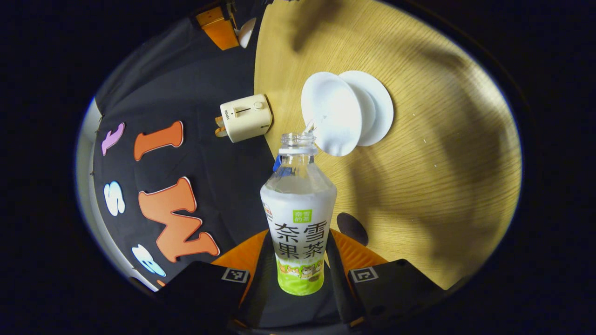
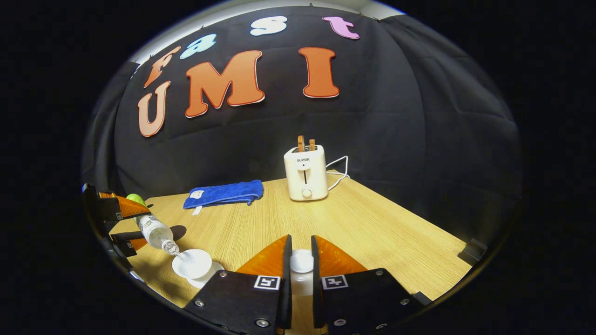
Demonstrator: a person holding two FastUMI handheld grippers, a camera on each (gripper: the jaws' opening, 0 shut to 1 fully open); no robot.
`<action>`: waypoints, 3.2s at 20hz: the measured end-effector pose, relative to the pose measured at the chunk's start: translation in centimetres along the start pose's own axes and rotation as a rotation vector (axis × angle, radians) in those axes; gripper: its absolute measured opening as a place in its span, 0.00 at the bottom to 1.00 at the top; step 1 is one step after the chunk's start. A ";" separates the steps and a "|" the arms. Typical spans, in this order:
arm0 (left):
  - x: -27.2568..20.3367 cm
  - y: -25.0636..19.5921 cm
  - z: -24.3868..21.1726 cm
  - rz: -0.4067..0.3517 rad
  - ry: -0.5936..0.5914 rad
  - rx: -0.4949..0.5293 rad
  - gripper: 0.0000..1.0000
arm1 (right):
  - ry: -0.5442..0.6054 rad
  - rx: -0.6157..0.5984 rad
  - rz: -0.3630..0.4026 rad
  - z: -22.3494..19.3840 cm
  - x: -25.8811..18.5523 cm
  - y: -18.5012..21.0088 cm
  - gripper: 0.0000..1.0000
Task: Open the teacup lid with one hand, grasp the water bottle and pour water into the teacup with the other hand; after pouring, place the water bottle on the coaster and then close the teacup lid.
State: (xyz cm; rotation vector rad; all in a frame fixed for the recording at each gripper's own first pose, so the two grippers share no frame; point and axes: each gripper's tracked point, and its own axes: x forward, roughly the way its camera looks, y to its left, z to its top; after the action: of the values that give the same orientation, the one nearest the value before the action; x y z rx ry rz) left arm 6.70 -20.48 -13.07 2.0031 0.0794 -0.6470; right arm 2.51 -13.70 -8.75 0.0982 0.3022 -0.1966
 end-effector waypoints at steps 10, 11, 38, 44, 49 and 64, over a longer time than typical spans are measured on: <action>0.0 1.6 0.4 0.010 0.012 0.162 0.63 | -0.005 0.004 0.001 0.1 -0.1 -0.1 0.18; 0.1 1.8 0.7 0.011 0.012 0.172 0.62 | -0.006 0.002 0.000 0.2 -0.1 -0.1 0.18; 0.2 1.7 0.9 -0.007 -0.016 0.089 0.64 | 0.004 0.004 -0.026 -0.2 0.2 -0.7 0.18; 0.2 1.4 0.5 0.015 -0.039 -0.192 0.64 | 0.010 0.005 -0.032 -0.4 0.2 -0.9 0.18; 0.6 0.9 0.0 -0.011 -0.051 -0.481 0.64 | 0.020 -0.004 -0.026 -0.8 0.4 -0.3 0.18; 0.5 2.9 -2.8 0.050 -0.149 -1.488 0.60 | 0.019 -0.022 -0.025 -0.7 0.2 0.4 0.18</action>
State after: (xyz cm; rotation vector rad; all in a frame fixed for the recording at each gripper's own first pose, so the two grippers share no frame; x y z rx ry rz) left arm 9.22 -19.74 -9.95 0.5194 0.3115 -0.4468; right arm 2.61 -13.30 -9.44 0.0748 0.3243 -0.2170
